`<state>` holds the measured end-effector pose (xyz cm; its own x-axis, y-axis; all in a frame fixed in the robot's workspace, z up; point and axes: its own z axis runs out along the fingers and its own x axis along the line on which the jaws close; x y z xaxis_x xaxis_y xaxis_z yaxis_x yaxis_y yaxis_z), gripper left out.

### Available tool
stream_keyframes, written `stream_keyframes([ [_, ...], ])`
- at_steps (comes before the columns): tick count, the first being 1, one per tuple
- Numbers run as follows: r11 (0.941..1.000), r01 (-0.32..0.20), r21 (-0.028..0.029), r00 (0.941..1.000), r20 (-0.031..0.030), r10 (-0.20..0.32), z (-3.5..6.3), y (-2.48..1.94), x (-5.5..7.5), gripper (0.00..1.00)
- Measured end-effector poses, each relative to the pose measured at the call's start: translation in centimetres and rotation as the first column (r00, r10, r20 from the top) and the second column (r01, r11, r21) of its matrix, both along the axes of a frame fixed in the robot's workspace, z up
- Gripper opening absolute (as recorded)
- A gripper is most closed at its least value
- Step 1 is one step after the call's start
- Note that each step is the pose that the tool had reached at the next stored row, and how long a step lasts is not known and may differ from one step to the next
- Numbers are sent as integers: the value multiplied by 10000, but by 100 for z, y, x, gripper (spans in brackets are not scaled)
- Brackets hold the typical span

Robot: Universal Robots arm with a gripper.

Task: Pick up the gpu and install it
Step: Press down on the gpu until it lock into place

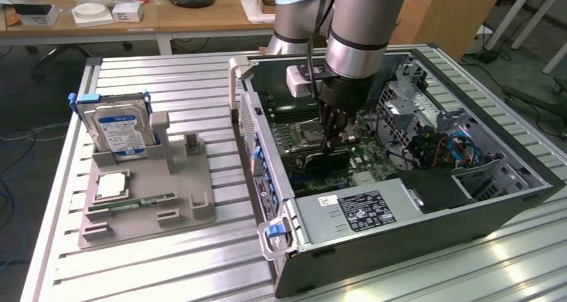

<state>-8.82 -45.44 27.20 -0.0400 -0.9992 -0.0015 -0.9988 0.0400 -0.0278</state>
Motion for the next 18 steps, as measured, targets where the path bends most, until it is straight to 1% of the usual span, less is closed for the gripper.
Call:
stream_keyframes([
  [3, 10000, 1, -2, 10000, -5, -1, -1, 0, 0, 10],
  [6, 10000, 0, 2, 10000, -3, 0, -40, 0, 0, 10],
  [10, 10000, 0, -1, 10000, -5, 0, -41, 0, 0, 10],
  [13, 10000, -1, -7, 10000, -5, 1, -77, -1, 1, 10],
  [18, 10000, 0, -1, 10000, -4, 0, -80, 0, 1, 10],
])
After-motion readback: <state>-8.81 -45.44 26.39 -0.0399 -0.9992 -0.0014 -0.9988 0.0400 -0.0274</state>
